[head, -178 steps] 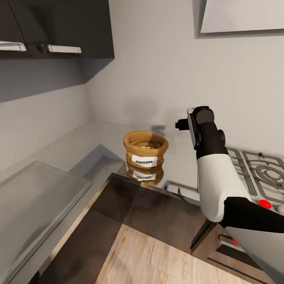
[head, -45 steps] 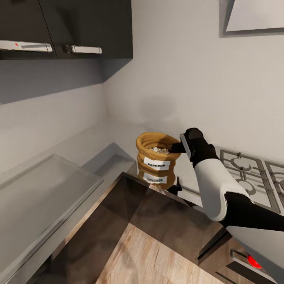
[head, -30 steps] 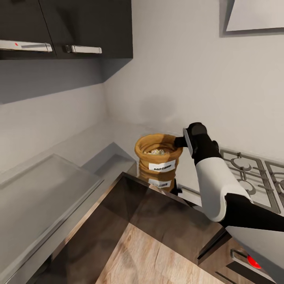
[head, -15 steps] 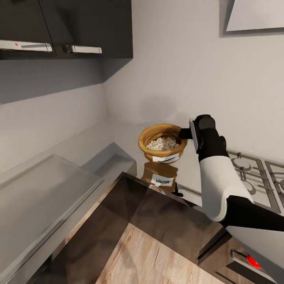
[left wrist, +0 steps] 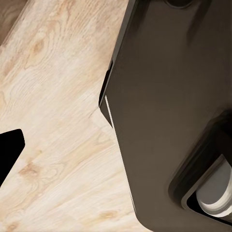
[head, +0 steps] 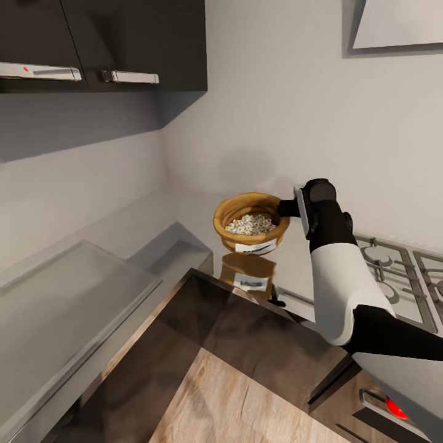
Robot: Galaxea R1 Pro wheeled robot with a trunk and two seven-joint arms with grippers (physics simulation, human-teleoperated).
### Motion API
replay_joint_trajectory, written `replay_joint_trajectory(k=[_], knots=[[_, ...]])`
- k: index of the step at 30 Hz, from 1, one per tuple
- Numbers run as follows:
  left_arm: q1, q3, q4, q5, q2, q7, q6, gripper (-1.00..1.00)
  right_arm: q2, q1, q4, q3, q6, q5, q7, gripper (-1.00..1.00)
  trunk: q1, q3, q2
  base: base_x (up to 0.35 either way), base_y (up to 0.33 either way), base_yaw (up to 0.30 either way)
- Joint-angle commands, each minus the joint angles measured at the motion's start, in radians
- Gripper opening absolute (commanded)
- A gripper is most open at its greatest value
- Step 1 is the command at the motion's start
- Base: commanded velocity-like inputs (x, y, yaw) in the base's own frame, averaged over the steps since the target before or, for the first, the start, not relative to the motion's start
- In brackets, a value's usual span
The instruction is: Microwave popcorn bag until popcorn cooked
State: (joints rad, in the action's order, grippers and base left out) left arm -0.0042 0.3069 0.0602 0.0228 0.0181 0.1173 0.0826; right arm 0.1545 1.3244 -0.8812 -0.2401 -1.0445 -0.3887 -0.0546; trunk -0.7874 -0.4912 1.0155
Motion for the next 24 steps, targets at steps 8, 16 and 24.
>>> replay_joint_trajectory(k=[8,16,24], knots=[[0.0,0.0,0.0,0.002,0.0,0.002,0.003,1.0,-0.003,0.001,0.008,-0.002,-0.003,-0.007,-0.09,-1.0,0.0,-0.001,0.001,0.0,0.0,0.0],[0.0,0.001,0.0,0.002,0.005,0.002,0.003,1.0,-0.003,0.001,0.009,0.0,-0.003,-0.009,-0.09,-1.0,0.0,-0.001,0.001,-0.291,0.0,0.0],[0.0,0.001,0.0,0.002,0.005,0.002,0.003,1.0,-0.003,0.001,0.009,0.002,-0.003,-0.009,-0.09,-1.0,0.0,-0.001,0.001,-0.345,0.0,0.0]])
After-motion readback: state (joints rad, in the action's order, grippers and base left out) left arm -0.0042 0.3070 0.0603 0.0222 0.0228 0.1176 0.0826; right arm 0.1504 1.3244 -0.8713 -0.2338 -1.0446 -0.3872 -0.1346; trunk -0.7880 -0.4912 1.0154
